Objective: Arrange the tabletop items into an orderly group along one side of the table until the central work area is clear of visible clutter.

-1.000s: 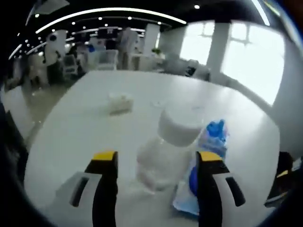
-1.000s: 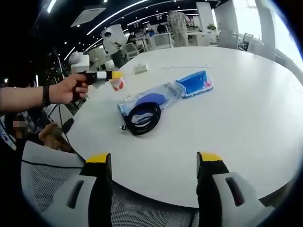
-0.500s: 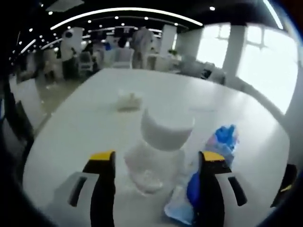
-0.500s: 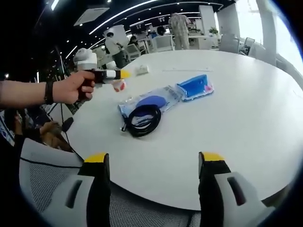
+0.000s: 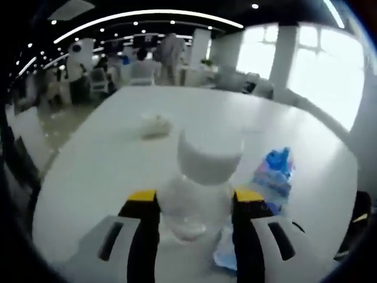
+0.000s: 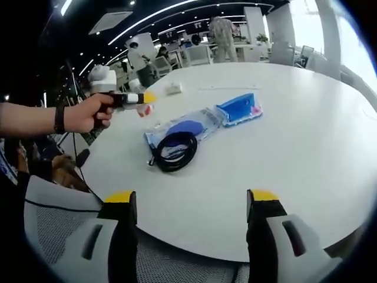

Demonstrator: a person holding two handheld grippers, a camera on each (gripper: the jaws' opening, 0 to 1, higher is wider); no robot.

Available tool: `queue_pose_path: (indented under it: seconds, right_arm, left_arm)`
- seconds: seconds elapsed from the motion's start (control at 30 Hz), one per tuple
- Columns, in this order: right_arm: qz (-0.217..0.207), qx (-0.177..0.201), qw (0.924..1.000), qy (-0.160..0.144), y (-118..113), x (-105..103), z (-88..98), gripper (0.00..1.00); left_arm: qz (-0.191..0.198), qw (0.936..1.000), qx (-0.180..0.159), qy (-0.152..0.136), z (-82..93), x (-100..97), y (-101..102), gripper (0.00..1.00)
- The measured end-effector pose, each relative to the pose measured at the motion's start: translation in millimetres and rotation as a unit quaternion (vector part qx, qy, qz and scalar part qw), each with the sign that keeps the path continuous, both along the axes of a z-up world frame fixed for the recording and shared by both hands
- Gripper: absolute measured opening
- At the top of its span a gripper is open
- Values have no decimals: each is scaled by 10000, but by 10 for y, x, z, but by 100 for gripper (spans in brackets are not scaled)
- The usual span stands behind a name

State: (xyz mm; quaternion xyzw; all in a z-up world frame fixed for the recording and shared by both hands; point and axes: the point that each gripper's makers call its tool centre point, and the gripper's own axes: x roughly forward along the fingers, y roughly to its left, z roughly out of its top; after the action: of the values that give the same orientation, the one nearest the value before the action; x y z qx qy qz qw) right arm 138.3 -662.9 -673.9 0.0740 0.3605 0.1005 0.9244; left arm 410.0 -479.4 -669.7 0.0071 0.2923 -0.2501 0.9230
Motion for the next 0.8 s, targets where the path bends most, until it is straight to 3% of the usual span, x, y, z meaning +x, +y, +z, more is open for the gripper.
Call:
queue_pose_path:
  seconds: [0.2, 0.4, 0.63, 0.73, 0.8]
  right_arm:
    - [15, 10, 10000, 11, 12, 3, -3, 76]
    - [29, -2, 10000, 43, 19, -2, -13, 76]
    - [67, -48, 9999, 79, 35, -10, -24, 75]
    - [70, -59, 9999, 89, 34, -11, -27, 75]
    - [63, -67, 9999, 95, 29, -10, -30, 75]
  left_arm:
    - [-1100, 9939, 66, 33, 2, -53, -31, 45]
    - [-1944, 9806, 226, 101, -5, -95, 18, 45]
    - [-2101, 9770, 361, 8, 0, -82, 53, 47]
    - [-1912, 9814, 76, 166, 1, -106, 0, 64]
    - [-1852, 9826, 76, 115, -2, -99, -10, 68]
